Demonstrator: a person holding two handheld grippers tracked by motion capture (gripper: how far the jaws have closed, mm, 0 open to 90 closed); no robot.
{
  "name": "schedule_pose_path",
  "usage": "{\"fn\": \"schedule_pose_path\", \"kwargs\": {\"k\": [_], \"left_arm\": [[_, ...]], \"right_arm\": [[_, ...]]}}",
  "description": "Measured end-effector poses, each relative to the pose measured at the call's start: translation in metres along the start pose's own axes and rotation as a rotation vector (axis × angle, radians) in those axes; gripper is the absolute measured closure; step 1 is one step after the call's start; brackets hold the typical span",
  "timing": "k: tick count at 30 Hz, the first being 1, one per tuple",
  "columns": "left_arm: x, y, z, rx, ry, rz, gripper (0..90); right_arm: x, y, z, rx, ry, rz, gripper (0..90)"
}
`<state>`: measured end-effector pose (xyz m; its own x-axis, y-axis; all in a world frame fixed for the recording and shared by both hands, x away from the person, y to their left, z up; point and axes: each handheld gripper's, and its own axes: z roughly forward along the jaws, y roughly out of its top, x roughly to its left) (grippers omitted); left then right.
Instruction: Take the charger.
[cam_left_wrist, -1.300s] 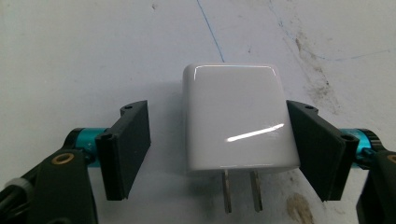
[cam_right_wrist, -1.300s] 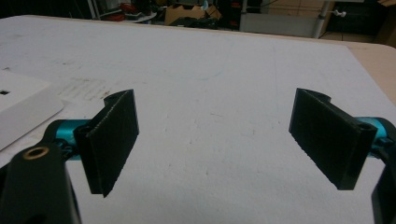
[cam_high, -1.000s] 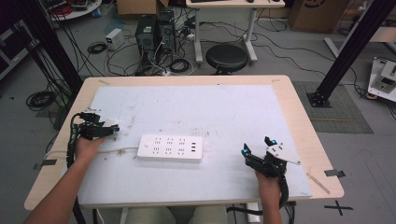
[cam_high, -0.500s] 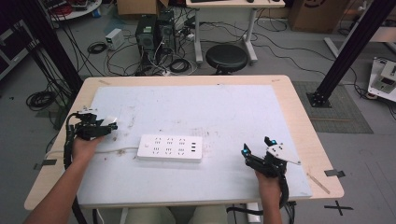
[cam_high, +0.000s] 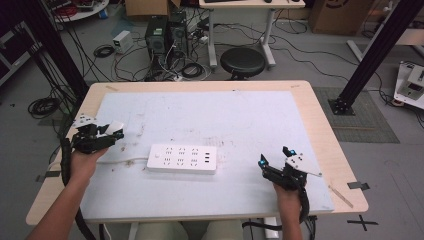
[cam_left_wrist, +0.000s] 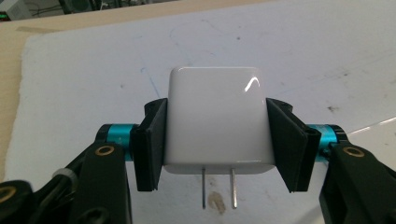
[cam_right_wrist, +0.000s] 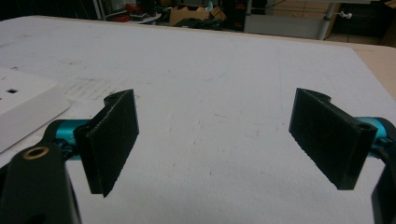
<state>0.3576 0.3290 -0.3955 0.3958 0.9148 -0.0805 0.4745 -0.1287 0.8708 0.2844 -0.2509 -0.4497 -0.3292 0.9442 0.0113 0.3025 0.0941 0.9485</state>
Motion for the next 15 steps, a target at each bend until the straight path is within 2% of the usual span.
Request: {"fn": "schedule_pose_path", "kwargs": {"k": [10, 15], "left_arm": [[-0.02, 0.001, -0.026, -0.064, -0.062, 0.033, 42.5], [-0.03, 0.001, -0.035, -0.087, -0.108, 0.07, 42.5]], "right_arm": [[0.0, 0.0, 0.0, 0.001, 0.001, 0.001, 16.2], [0.0, 0.0, 0.0, 0.001, 0.003, -0.007, 16.2]]}}
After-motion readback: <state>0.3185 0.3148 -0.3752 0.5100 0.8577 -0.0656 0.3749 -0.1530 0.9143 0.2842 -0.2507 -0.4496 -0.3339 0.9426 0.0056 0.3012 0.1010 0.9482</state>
